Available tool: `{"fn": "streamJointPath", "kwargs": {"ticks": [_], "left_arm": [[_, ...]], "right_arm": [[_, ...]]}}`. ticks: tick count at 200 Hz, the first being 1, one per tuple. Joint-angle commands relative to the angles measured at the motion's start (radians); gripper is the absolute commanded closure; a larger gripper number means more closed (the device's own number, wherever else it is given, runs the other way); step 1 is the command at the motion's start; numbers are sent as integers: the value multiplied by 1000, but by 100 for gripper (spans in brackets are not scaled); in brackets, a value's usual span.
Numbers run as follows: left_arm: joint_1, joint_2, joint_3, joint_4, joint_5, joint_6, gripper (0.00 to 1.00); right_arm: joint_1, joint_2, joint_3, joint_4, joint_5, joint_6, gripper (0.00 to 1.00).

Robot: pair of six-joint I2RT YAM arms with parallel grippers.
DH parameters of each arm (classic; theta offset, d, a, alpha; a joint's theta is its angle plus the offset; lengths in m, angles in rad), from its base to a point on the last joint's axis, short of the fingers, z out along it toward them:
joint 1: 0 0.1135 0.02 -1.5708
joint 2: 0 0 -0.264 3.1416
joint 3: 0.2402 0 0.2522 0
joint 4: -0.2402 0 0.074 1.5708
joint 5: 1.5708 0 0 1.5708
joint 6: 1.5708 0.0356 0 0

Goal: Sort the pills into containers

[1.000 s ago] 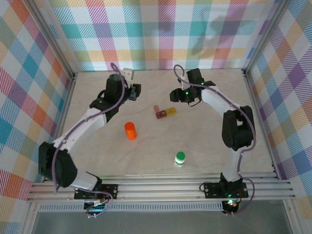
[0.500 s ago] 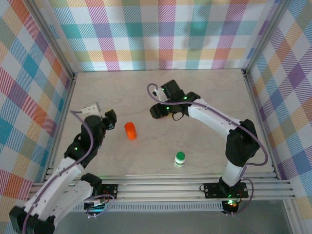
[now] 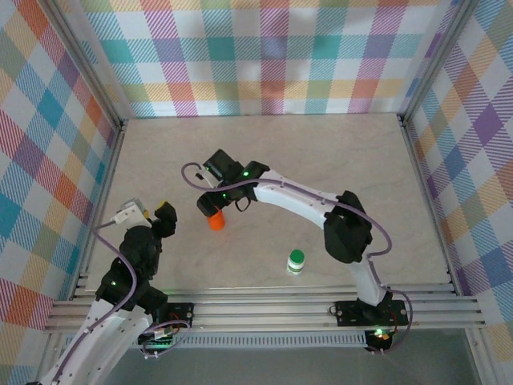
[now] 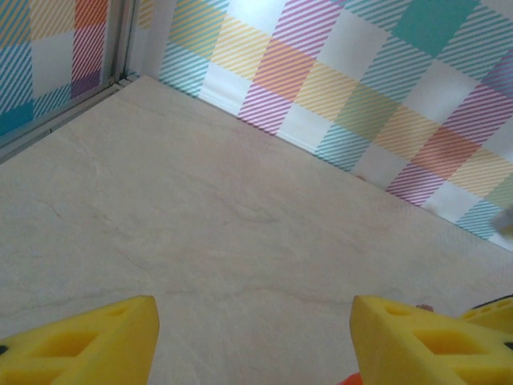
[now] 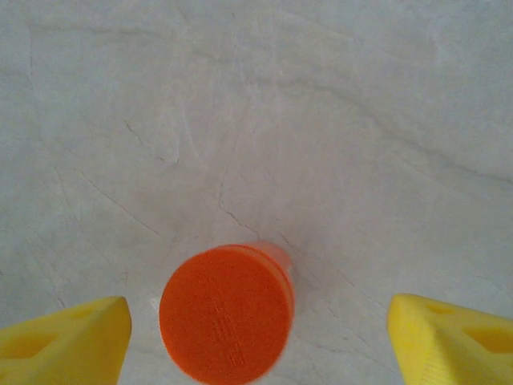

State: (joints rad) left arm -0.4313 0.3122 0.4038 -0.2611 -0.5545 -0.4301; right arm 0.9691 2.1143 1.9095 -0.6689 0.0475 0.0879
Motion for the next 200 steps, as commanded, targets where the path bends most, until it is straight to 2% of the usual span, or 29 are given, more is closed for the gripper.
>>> {"fn": "streamJointPath", "kwargs": {"ticks": [1,32,65,109,135,160,200], "left_arm": [[0,-38,-26,0,-19,-19,35],[0,-57,-33,-8,-19,-9,35],[0,-62,-43,-5,-19,0,35],[0,-59,-63,24,9,7,34],[0,-47,-80,69,44,8,34],[0,-7,-89,157,116,11,34],[0,217,-49,370,290,62,35]], "right_arm": [[11,50,73,-82,8,-15,15],[19,126,138,-135,17,-26,17],[21,160,161,-155,18,-30,24],[21,133,148,-155,7,-30,46],[2,70,100,-155,9,-12,49],[-64,-49,-15,-108,-54,38,53],[-206,-233,-174,-58,-162,80,55]]}}
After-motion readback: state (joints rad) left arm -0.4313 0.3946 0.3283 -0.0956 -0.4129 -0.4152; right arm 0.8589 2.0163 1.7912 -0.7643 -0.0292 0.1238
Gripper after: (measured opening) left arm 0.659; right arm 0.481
